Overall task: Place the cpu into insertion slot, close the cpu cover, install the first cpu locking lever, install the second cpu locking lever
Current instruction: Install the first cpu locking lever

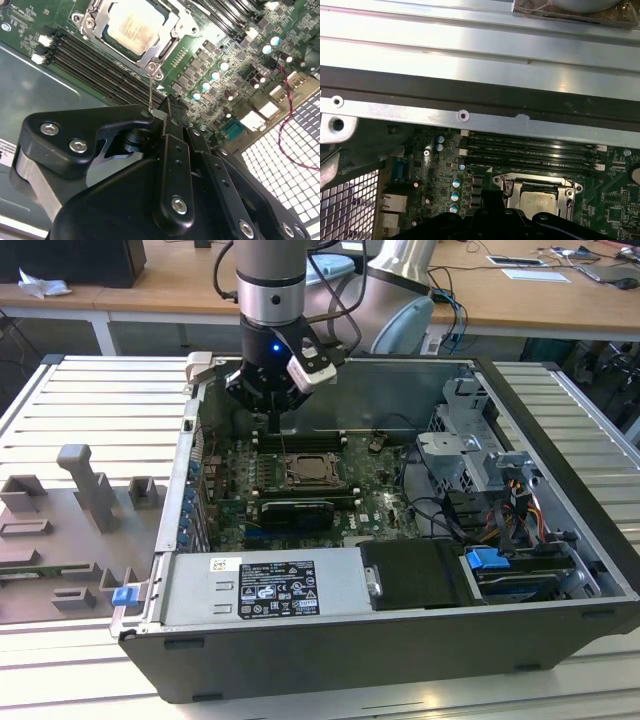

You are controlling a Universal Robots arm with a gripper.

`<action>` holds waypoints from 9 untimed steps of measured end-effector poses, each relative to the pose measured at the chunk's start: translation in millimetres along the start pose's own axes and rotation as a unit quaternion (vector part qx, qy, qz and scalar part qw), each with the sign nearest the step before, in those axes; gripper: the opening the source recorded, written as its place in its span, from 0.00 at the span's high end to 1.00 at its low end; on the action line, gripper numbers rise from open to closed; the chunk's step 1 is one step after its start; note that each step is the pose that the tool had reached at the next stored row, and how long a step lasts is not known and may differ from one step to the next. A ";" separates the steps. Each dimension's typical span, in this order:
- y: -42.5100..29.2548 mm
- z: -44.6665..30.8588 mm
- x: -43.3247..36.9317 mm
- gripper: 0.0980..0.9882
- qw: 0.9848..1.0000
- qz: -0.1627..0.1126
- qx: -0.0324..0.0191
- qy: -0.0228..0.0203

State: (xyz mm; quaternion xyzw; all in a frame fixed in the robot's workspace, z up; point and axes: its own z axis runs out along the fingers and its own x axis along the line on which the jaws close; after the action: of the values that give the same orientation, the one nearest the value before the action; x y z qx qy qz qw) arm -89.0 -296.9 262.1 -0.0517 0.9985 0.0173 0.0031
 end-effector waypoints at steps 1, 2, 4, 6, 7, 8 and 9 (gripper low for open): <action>-0.2 0.2 -1.7 0.99 1.000 0.002 0.000 0.000; -0.3 0.5 -2.6 0.99 1.000 0.003 0.000 0.000; -0.4 0.9 -3.8 0.99 1.000 0.005 0.000 0.000; -0.7 1.6 -6.4 0.99 1.000 0.008 0.000 0.000; -0.8 1.8 -7.1 0.99 1.000 0.008 0.000 0.000; -0.9 1.9 -7.5 0.99 1.000 0.009 0.000 0.000; -1.4 2.0 -7.5 0.99 1.000 0.009 0.000 0.000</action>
State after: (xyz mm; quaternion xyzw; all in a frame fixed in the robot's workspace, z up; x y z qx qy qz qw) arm -81.4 -297.5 260.1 -0.0429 0.9989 0.0169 0.0032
